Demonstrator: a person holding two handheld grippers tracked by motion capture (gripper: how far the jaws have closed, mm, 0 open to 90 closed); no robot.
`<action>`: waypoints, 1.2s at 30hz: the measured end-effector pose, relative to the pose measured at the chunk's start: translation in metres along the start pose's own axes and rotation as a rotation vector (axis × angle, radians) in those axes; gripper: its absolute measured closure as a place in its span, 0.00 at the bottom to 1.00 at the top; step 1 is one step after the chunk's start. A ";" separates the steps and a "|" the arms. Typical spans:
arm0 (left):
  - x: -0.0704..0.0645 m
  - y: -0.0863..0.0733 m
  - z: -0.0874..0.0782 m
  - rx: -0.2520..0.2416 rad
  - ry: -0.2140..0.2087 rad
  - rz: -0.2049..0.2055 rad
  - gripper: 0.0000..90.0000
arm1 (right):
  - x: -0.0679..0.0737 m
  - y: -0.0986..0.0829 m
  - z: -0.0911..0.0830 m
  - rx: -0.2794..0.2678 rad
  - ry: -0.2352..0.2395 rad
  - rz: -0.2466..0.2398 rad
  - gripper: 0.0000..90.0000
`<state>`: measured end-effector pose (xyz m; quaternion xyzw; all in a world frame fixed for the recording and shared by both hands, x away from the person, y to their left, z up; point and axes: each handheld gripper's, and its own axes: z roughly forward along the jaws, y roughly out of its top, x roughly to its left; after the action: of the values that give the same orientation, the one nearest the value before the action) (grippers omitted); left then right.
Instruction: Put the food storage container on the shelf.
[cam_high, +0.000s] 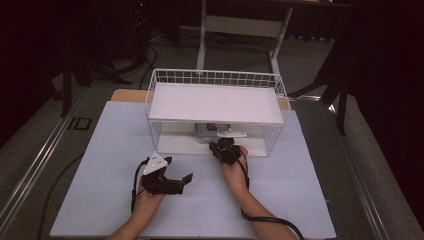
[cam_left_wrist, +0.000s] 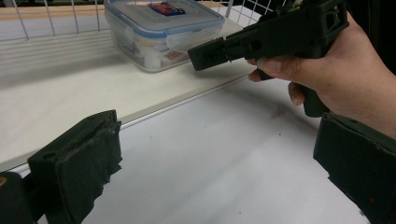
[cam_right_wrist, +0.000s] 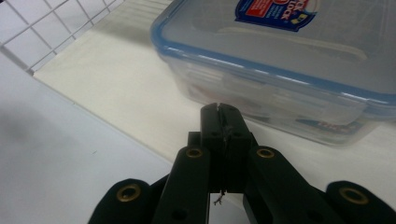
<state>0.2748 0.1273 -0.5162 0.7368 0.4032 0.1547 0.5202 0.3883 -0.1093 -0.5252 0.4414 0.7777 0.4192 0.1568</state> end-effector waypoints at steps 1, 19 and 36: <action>-0.001 0.000 0.000 0.000 0.003 0.004 0.02 | 0.001 -0.001 -0.001 -0.002 0.004 0.008 1.00; -0.002 0.000 -0.003 -0.003 0.000 0.013 0.02 | 0.008 0.008 0.008 -0.022 0.000 -0.024 0.99; -0.003 0.011 -0.005 -0.017 -0.113 0.041 0.02 | 0.010 -0.016 -0.048 -0.110 0.111 -0.043 0.30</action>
<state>0.2742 0.1267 -0.5042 0.7478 0.3568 0.1271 0.5452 0.3448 -0.1296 -0.5076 0.3915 0.7702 0.4816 0.1465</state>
